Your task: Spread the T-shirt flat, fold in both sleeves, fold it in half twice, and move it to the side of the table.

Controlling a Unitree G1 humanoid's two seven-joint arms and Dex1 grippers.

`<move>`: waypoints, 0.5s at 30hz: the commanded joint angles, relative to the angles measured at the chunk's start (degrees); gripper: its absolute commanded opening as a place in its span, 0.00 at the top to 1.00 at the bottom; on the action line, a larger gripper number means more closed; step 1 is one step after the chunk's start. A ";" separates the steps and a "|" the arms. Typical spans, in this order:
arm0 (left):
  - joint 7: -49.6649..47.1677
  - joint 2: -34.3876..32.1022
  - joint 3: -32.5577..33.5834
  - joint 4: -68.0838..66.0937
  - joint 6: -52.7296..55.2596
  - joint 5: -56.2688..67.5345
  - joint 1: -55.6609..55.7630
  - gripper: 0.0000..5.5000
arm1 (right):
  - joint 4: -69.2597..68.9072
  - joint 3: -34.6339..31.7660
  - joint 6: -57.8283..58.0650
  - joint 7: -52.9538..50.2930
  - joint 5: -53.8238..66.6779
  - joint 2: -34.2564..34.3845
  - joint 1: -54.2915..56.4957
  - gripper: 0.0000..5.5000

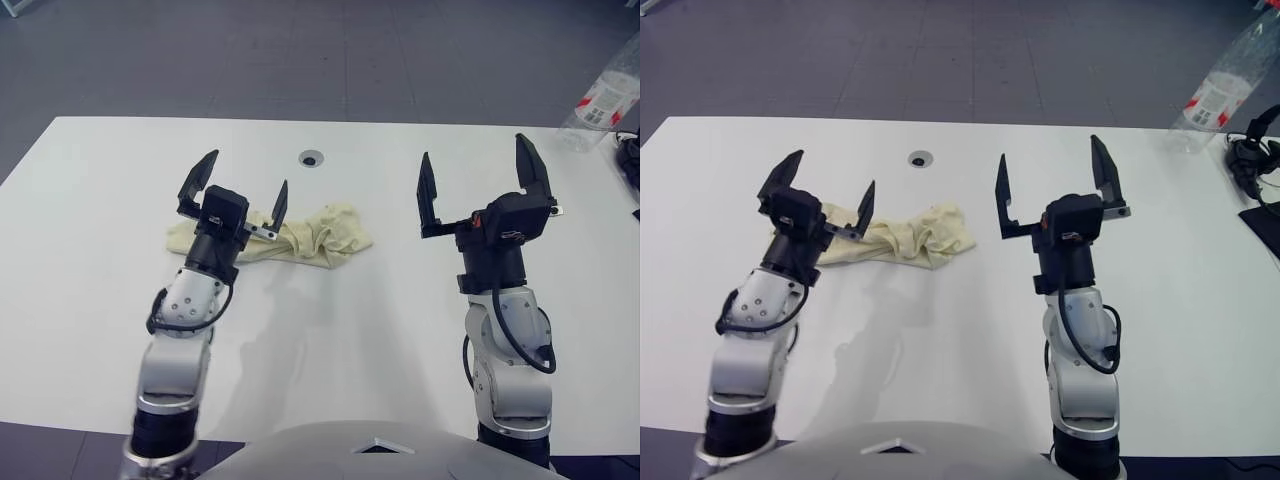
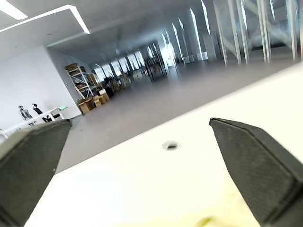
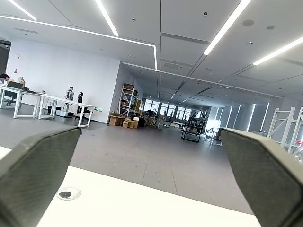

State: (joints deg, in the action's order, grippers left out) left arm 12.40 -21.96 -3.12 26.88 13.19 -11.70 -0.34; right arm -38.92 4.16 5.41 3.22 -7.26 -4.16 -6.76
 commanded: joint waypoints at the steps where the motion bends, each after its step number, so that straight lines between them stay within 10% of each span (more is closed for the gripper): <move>1: -2.52 -10.87 0.51 -19.21 -4.63 -10.52 5.25 0.02 | 1.51 -0.08 -1.04 -0.43 -0.09 0.17 1.05 0.02; 15: -15.12 -11.23 0.04 -40.57 -15.44 -16.06 9.84 0.02 | 5.88 -0.26 -4.75 0.62 -0.70 -1.47 2.24 0.02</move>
State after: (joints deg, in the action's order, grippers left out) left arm -1.98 -33.38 -3.25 -12.11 -2.07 -26.99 8.67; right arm -33.61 3.97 1.07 3.73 -7.76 -5.34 -4.78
